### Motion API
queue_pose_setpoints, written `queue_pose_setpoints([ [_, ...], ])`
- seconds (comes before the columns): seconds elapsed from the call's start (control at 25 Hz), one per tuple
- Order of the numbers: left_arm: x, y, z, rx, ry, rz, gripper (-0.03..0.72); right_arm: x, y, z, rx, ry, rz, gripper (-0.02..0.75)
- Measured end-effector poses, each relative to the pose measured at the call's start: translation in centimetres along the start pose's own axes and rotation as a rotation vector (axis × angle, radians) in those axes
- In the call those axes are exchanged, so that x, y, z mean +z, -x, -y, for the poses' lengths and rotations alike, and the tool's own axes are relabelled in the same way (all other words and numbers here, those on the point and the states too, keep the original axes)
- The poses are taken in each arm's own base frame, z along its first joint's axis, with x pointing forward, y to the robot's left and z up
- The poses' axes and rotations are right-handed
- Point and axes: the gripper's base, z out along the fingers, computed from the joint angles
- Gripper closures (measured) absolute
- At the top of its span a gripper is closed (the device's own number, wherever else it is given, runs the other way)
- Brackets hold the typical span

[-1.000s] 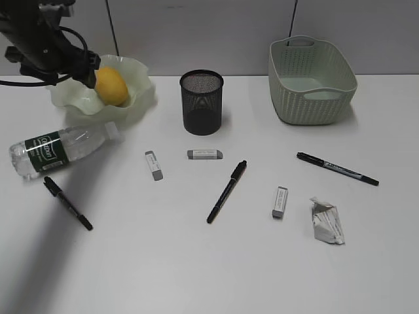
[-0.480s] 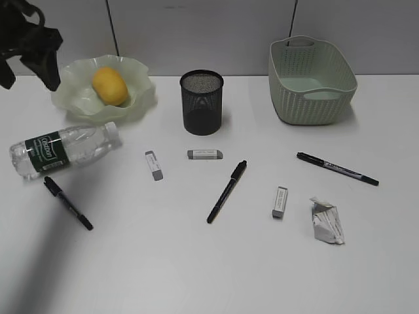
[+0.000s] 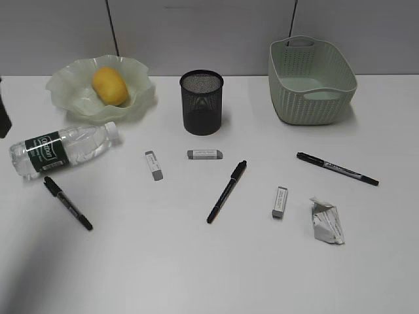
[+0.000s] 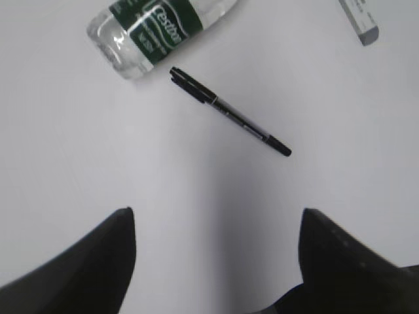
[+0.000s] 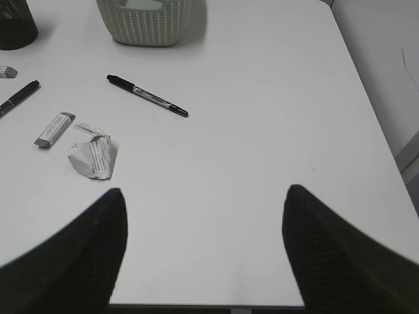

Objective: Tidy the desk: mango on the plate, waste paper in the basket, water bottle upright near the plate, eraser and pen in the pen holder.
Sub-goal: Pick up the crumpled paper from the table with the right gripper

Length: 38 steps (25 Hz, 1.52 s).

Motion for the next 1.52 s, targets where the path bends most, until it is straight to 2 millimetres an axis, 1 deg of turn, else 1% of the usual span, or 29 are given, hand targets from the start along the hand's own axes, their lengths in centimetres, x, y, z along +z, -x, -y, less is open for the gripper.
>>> queue_pose_setpoints([
  [0.12,-1.2,-3.8,-0.3,0.007,-0.006,0.088,0.106,0.0,0.0,0.0,0.000,0.000,0.000,0.155],
  [0.28,-2.3,-8.5,-0.6,0.006,-0.018,0.187,0.106,0.0,0.0,0.0,0.000,0.000,-0.001,0.155],
  [0.4,-3.2,-11.7,-0.6,0.000,-0.042,0.298,0.106,0.0,0.0,0.0,0.000,0.000,0.000,0.155],
  [0.44,-4.0,-13.0,-0.7,-0.002,-0.054,0.364,0.107,0.0,0.0,0.0,0.000,0.000,0.000,0.155],
  [0.48,-4.2,-14.1,-0.7,-0.004,-0.065,0.402,0.107,0.0,0.0,0.0,0.000,0.000,0.000,0.155],
  [0.56,-4.7,-15.8,-0.8,-0.004,-0.074,0.471,0.107,0.0,0.0,0.0,0.000,0.000,0.000,0.155],
  [0.72,-6.5,-19.4,-1.0,0.001,-0.092,0.658,0.107,0.0,0.0,0.0,0.000,0.000,-0.001,0.155],
  [0.8,-7.1,-20.7,-1.1,0.004,-0.099,0.732,0.112,0.0,0.0,0.0,0.000,0.000,0.000,0.155],
  [0.92,-7.7,-22.0,-1.2,0.008,-0.098,0.799,0.117,0.0,0.0,0.0,0.000,0.000,0.000,0.155],
  [1.0,-7.8,-22.5,-1.3,0.011,-0.086,0.812,0.118,0.0,0.0,0.0,0.000,0.000,0.000,0.155],
  [1.32,-7.4,-22.7,-1.7,0.061,-0.017,0.790,0.118,0.0,0.0,0.0,0.000,0.000,0.000,0.155],
  [1.4,-6.9,-22.7,-1.8,0.066,-0.013,0.772,0.118,0.0,0.0,0.0,0.000,0.000,0.000,0.155],
  [1.52,-5.5,-22.9,-1.7,0.067,-0.016,0.705,0.118,0.0,0.0,0.0,0.000,0.000,0.000,0.155],
])
